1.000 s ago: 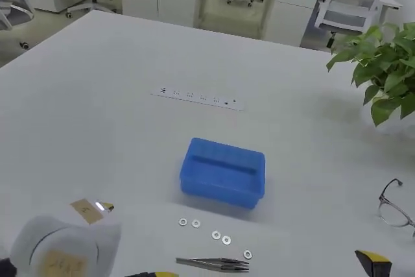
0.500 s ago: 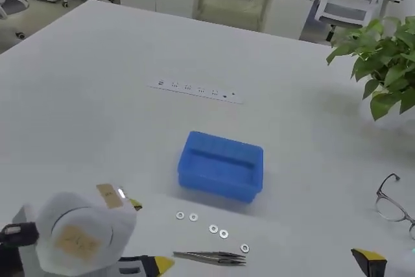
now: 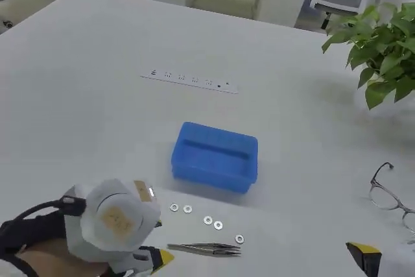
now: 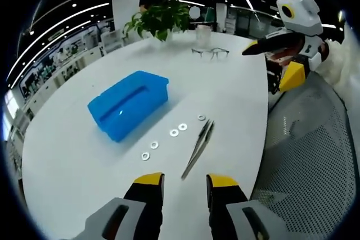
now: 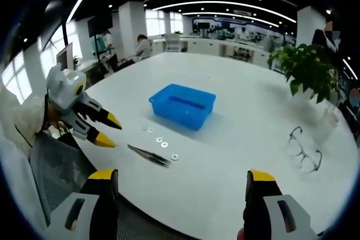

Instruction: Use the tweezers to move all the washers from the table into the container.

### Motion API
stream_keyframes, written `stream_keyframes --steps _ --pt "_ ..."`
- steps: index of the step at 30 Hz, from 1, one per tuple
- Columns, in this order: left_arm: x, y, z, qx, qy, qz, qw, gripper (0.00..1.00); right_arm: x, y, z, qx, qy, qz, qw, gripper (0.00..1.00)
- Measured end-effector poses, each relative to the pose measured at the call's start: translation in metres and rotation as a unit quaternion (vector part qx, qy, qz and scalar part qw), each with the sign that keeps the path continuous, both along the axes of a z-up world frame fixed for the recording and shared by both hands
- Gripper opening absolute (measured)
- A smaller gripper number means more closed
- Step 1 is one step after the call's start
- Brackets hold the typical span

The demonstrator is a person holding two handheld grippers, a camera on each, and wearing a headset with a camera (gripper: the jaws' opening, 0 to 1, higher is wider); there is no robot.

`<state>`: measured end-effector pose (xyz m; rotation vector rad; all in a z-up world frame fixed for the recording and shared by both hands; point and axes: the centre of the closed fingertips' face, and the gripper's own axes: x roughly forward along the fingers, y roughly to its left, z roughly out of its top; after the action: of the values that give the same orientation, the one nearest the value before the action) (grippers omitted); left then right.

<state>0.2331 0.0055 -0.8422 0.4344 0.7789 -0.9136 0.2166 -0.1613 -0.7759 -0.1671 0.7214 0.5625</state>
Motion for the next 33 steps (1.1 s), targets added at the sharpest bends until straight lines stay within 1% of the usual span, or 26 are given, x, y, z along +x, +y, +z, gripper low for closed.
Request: stream_keyframes --steps 3,5,6,7,8,9,10,13,17,18,19,20,24,27,28,29,31,33 --pt "0.003 -0.003 -0.010 0.009 0.008 -0.014 0.9998 0.20 -0.001 0.002 -0.002 -0.002 0.005 0.005 1.0000 0.93" --pt "0.004 -0.005 -0.016 0.015 0.013 -0.020 0.9996 0.19 -0.001 0.003 -0.003 -0.005 0.008 0.008 0.9999 0.93" --pt "0.004 -0.006 -0.019 0.013 0.020 -0.021 0.9995 0.18 0.000 0.004 -0.004 -0.006 0.009 0.009 0.9999 0.93" --pt "0.002 -0.007 -0.021 0.011 0.032 -0.021 0.9992 0.17 0.000 0.005 -0.004 -0.007 0.010 0.011 0.9999 0.93" --pt "0.003 -0.008 -0.024 0.012 0.035 -0.021 0.9991 0.17 0.000 0.005 -0.005 -0.009 0.011 0.012 0.9998 0.93" --pt "0.003 -0.009 -0.026 0.013 0.034 -0.023 0.9991 0.16 0.001 0.006 -0.005 -0.010 0.011 0.014 0.9998 0.93" --pt "0.003 -0.009 -0.029 0.019 0.034 -0.026 0.9989 0.16 0.001 0.007 -0.005 -0.010 0.012 0.015 0.9998 0.92" --pt "0.003 -0.009 -0.032 0.019 0.037 -0.029 0.9987 0.15 0.001 0.009 -0.003 -0.009 0.012 0.020 0.9997 0.92" --pt "0.005 -0.008 -0.037 0.031 0.034 -0.039 0.9982 0.10 0.001 0.011 -0.005 -0.012 0.015 0.026 0.9995 0.92" --pt "0.006 -0.008 -0.038 0.031 0.033 -0.041 0.9981 0.09 0.001 0.011 -0.005 -0.012 0.016 0.027 0.9994 0.92" --pt "0.008 -0.010 -0.037 0.027 0.025 -0.046 0.9982 0.07 0.001 0.012 -0.005 -0.011 0.016 0.029 0.9994 0.92" --pt "0.007 -0.009 -0.037 0.029 0.030 -0.044 0.9982 0.07 0.001 0.013 -0.006 -0.012 0.016 0.030 0.9994 0.92" --pt "0.009 -0.011 -0.037 0.033 0.021 -0.062 0.9973 0.04 0.000 0.015 -0.005 -0.014 0.015 0.033 0.9992 0.92" --pt "0.009 -0.011 -0.038 0.036 0.017 -0.073 0.9965 0.00 -0.001 0.018 -0.006 -0.013 0.015 0.035 0.9992 0.92" --pt "0.009 -0.012 -0.037 0.037 0.011 -0.083 0.9958 0.00 -0.001 0.019 -0.006 -0.013 0.015 0.036 0.9991 0.92" --pt "0.008 -0.012 -0.037 0.039 0.011 -0.089 0.9952 0.00 -0.002 0.019 -0.006 -0.013 0.015 0.037 0.9991 0.92" --pt "0.008 -0.012 -0.037 0.039 0.011 -0.088 0.9953 0.00 -0.003 0.021 -0.005 -0.013 0.014 0.039 0.9991 0.92" --pt "0.005 -0.012 -0.037 0.041 0.011 -0.093 0.9947 0.00 -0.003 0.022 -0.005 -0.014 0.013 0.042 0.9989 0.92"
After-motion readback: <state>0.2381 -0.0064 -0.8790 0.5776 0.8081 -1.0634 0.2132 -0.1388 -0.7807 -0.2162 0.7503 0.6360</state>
